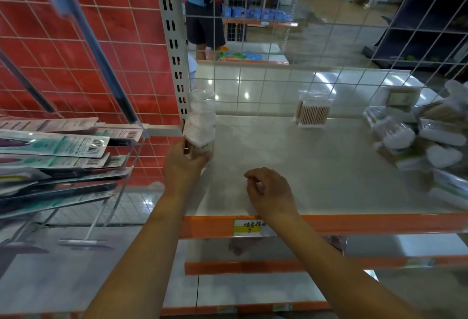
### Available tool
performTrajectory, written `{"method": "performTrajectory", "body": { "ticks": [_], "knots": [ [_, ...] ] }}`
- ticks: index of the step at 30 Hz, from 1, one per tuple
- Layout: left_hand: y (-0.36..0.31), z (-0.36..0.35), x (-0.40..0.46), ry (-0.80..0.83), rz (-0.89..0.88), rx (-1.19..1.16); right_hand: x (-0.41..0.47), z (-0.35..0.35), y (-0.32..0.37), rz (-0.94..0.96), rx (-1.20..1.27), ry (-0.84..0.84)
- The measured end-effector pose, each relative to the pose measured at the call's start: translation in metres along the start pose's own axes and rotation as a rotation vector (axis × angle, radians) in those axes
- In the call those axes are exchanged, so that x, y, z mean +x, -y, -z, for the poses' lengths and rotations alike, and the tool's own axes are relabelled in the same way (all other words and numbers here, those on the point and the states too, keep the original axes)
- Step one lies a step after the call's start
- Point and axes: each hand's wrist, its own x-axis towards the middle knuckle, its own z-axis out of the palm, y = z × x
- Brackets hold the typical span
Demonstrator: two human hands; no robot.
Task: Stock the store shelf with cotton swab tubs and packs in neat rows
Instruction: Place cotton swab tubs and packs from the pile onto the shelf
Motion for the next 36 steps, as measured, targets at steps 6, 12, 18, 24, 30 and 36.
{"method": "performTrajectory", "body": {
  "ticks": [6,12,18,24,30,36],
  "knots": [
    [0.006,-0.001,0.000,0.004,0.002,0.014,0.001,0.001,0.000,-0.012,0.008,-0.007],
    [-0.005,0.004,0.001,0.046,0.003,0.019,0.000,-0.002,-0.002,-0.049,0.049,-0.076],
    [-0.026,0.022,-0.007,0.034,-0.055,0.157,0.000,-0.002,0.000,-0.034,0.014,-0.094],
    [-0.060,0.032,-0.042,-0.050,-0.238,0.262,-0.003,0.011,0.003,0.041,-0.042,-0.093],
    [-0.076,0.001,-0.063,0.060,-0.259,0.368,-0.016,0.051,-0.007,0.112,-0.174,-0.077],
    [-0.103,-0.064,-0.079,0.209,-0.282,0.499,-0.025,0.094,-0.047,0.059,-0.315,-0.016]
  ]
}}
